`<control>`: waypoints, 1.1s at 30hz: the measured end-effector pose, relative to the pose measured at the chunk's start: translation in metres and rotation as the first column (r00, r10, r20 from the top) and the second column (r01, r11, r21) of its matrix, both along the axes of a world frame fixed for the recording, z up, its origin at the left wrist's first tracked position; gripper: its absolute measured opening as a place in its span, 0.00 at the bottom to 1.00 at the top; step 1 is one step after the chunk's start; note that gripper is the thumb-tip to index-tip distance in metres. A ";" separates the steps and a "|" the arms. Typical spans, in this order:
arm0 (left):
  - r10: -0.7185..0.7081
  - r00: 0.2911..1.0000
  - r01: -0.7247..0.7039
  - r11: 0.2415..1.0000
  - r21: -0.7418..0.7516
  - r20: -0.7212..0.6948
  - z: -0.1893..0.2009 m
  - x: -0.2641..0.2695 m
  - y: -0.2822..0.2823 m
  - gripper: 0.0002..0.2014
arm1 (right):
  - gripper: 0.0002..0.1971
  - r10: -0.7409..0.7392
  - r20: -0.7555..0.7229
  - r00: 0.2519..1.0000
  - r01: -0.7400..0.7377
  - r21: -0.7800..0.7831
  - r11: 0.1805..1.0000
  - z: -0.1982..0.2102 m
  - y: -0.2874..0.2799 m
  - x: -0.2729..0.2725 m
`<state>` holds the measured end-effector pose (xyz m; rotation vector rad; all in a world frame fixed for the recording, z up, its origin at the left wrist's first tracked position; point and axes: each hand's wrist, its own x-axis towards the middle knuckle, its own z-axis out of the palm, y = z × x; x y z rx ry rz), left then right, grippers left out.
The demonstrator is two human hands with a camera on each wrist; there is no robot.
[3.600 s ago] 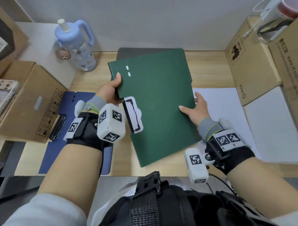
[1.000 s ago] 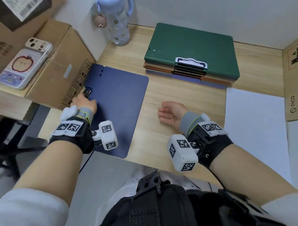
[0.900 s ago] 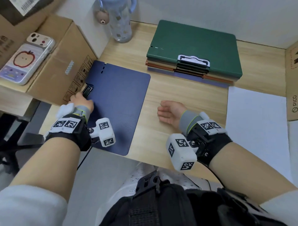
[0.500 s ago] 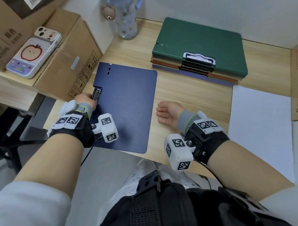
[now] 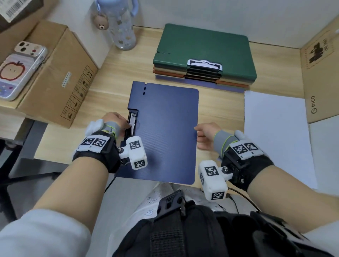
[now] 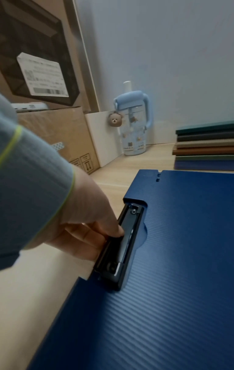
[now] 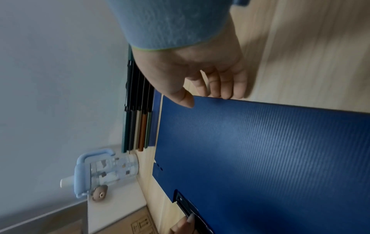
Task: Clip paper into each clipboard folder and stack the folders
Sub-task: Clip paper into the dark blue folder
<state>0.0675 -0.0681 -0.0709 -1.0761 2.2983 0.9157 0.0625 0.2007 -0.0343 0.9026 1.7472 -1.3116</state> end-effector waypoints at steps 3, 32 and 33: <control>-0.063 0.998 0.062 0.997 0.051 0.019 0.001 -0.005 0.024 0.15 | 0.14 -0.033 -0.016 0.999 0.034 0.041 0.999 0.003 0.022 0.005; -0.089 0.962 0.238 0.732 0.638 -0.256 0.143 -0.038 0.138 0.06 | 0.14 -0.099 -0.403 0.910 -0.096 -0.435 0.895 0.090 0.033 -0.024; -0.101 0.961 0.251 0.710 0.658 -0.258 0.149 -0.037 0.139 0.08 | 0.14 -0.098 -0.414 0.905 -0.105 -0.440 0.892 0.092 0.028 -0.025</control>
